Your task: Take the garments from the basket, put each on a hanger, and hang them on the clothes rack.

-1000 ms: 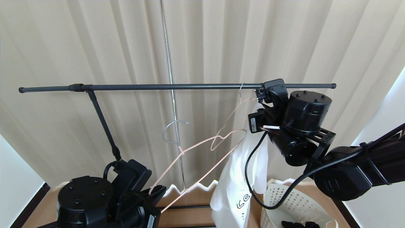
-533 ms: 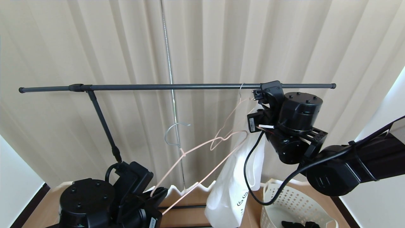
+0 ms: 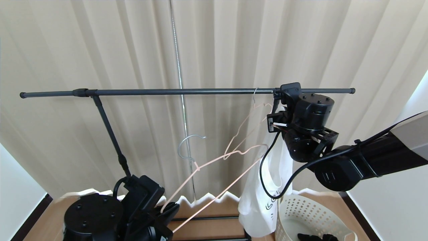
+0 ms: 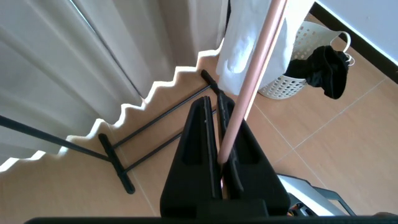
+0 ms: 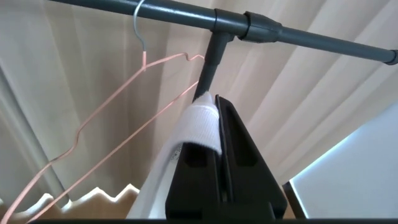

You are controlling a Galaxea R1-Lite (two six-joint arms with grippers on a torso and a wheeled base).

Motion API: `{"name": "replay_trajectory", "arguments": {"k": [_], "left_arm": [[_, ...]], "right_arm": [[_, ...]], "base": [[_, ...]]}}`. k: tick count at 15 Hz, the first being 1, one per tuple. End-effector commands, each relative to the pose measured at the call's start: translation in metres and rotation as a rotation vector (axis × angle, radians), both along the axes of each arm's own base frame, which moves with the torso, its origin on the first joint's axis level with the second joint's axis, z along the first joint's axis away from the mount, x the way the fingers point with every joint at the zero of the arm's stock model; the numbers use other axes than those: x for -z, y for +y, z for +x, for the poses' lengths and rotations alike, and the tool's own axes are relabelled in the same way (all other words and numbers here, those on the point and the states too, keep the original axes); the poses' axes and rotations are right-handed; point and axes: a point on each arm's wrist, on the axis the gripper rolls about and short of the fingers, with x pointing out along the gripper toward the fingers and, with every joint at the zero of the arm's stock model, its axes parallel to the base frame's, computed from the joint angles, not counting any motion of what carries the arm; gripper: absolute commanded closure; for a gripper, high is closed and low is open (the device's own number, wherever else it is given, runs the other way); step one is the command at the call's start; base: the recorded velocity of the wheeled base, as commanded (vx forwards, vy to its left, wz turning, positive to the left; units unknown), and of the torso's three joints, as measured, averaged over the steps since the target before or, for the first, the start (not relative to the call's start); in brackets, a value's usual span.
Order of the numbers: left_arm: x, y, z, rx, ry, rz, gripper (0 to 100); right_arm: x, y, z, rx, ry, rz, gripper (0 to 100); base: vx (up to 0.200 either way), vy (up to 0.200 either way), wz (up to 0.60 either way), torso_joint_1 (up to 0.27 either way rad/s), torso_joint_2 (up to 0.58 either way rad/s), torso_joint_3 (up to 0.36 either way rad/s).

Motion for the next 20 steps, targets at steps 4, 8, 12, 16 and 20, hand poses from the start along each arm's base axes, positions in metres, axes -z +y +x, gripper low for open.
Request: {"name": "replay_trajectory", "arguments": {"k": [4, 8, 12, 16, 20], "left_arm": [[0.001, -0.001, 0.000, 0.004, 0.004, 0.003, 100], [0.000, -0.003, 0.002, -0.003, 0.005, -0.011, 100], [-0.004, -0.006, 0.007, -0.031, 0.001, -0.045, 100], [-0.005, -0.007, 0.014, -0.066, -0.015, -0.055, 100], [-0.001, -0.010, 0.017, -0.085, -0.036, -0.064, 100]], "right_arm": [[0.006, 0.002, 0.006, 0.005, 0.002, -0.001, 100], [0.007, 0.016, -0.010, -0.032, -0.005, 0.002, 100], [0.011, 0.028, -0.023, -0.075, -0.020, 0.003, 100], [0.008, 0.035, -0.040, -0.124, -0.021, 0.006, 100], [0.010, 0.046, -0.059, -0.187, -0.007, 0.000, 100]], "base": [[0.000, 0.000, 0.00, 0.000, 0.00, 0.000], [0.000, 0.000, 0.00, 0.000, 0.00, 0.000], [0.000, 0.000, 0.00, 0.000, 0.00, 0.000], [0.000, 0.000, 0.00, 0.000, 0.00, 0.000], [0.000, 0.000, 0.00, 0.000, 0.00, 0.000]]}}
